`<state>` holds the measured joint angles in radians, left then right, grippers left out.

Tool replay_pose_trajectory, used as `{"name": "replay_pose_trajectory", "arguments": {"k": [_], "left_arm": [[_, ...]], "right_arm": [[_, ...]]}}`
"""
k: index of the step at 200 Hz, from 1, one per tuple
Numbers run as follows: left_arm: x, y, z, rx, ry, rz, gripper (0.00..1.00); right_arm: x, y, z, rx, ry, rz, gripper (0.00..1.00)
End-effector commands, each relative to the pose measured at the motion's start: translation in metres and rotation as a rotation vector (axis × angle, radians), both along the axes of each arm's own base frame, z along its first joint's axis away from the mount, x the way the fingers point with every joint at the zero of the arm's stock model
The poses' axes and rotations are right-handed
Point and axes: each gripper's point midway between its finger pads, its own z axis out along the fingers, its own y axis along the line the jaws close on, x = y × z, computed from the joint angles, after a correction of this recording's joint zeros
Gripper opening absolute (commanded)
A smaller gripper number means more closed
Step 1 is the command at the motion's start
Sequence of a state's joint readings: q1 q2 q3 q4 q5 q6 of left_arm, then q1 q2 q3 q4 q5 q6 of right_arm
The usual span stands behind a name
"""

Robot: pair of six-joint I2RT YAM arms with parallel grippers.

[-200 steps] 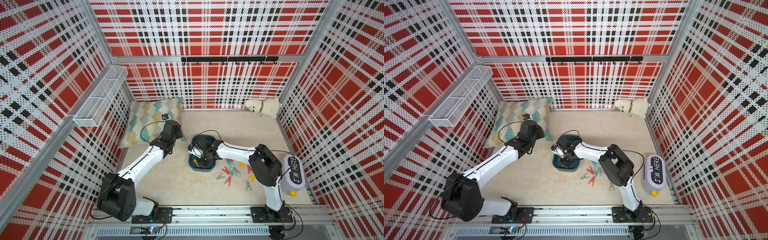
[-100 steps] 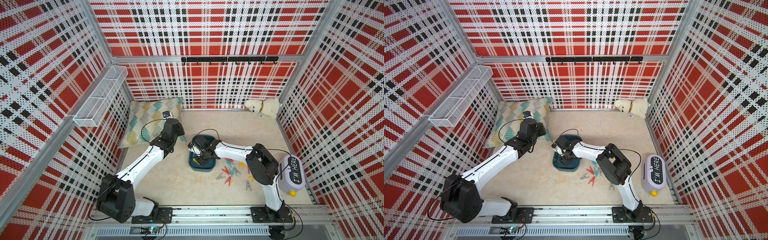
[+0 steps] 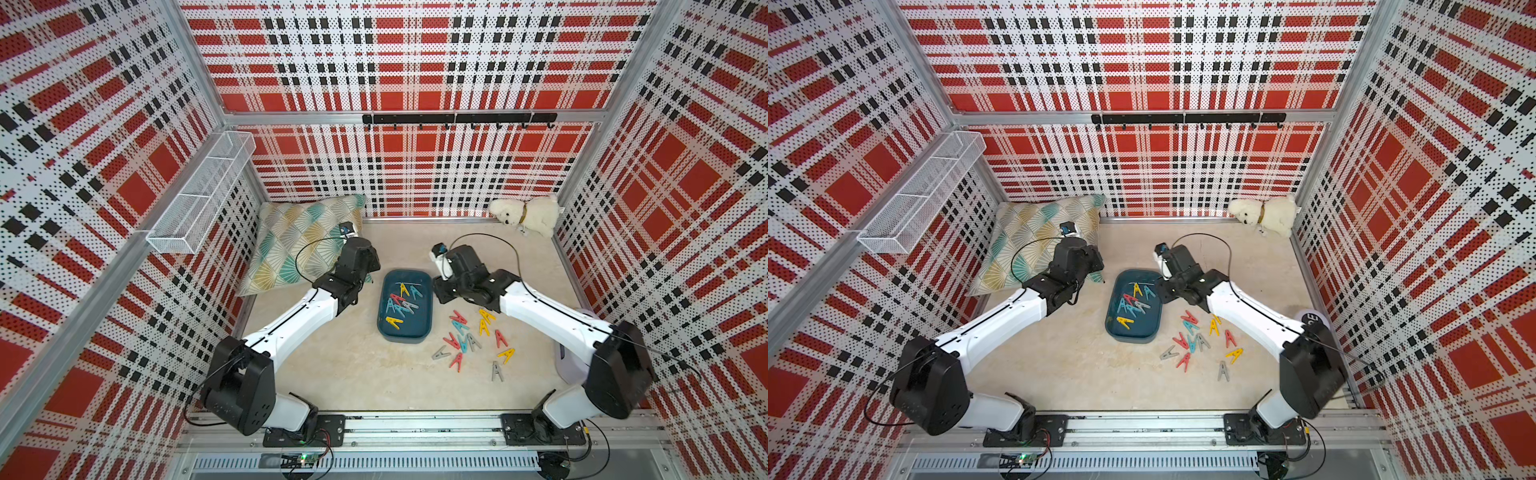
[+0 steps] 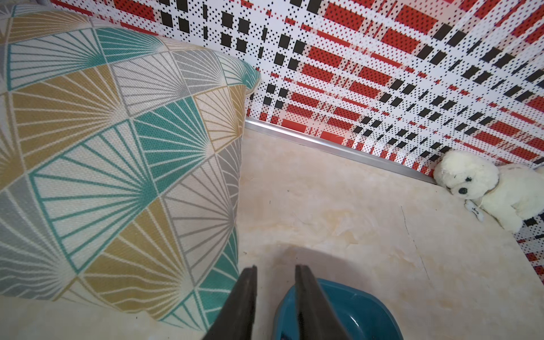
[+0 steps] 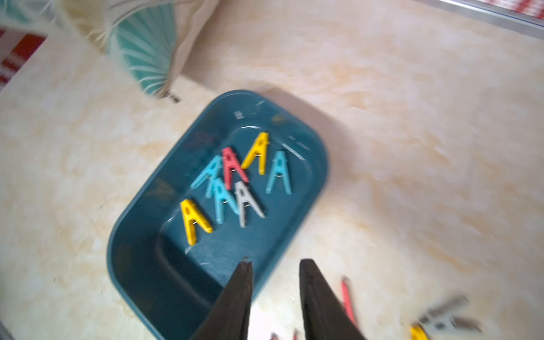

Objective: Put the clothespins into the storage box
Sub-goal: Place the clothespin in the storage box, then pick up the clothespin from the center of the board.

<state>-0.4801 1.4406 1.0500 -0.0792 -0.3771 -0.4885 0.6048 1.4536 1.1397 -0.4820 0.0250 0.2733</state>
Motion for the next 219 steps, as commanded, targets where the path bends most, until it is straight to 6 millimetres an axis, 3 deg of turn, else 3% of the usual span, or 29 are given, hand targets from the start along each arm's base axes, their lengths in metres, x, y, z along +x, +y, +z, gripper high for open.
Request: {"name": "replay_pose_trajectory", "arguments": {"k": [1,27,61,78,105,155,194,219], "left_arm": [[0.002,-0.007,0.013,0.015,-0.034,-0.001,0.29],[0.0,-0.012,0.011,0.025,-0.033,-0.013,0.29],[0.002,-0.017,0.006,0.027,-0.025,-0.028,0.29],[0.003,-0.019,0.005,0.024,-0.022,-0.037,0.29],[0.005,-0.024,0.004,0.016,-0.021,-0.053,0.29],[0.005,-0.03,0.006,0.012,-0.027,-0.068,0.29],[0.001,-0.03,0.005,0.016,-0.03,-0.067,0.29],[0.001,-0.03,0.007,0.018,-0.032,-0.07,0.29]], "right_arm": [[-0.007,-0.055,-0.007,0.023,0.049,-0.224,0.35],[-0.024,-0.108,-0.03,-0.046,0.118,-0.382,0.35],[-0.038,-0.16,-0.066,-0.062,0.203,-0.548,0.34],[-0.037,-0.175,-0.081,-0.029,0.223,-0.595,0.33],[-0.027,-0.184,-0.1,0.029,0.247,-0.659,0.34],[0.001,-0.183,-0.118,0.14,0.25,-0.783,0.33],[0.01,-0.184,-0.134,0.219,0.262,-0.89,0.33],[0.015,-0.185,-0.134,0.271,0.243,-0.94,0.33]]}}
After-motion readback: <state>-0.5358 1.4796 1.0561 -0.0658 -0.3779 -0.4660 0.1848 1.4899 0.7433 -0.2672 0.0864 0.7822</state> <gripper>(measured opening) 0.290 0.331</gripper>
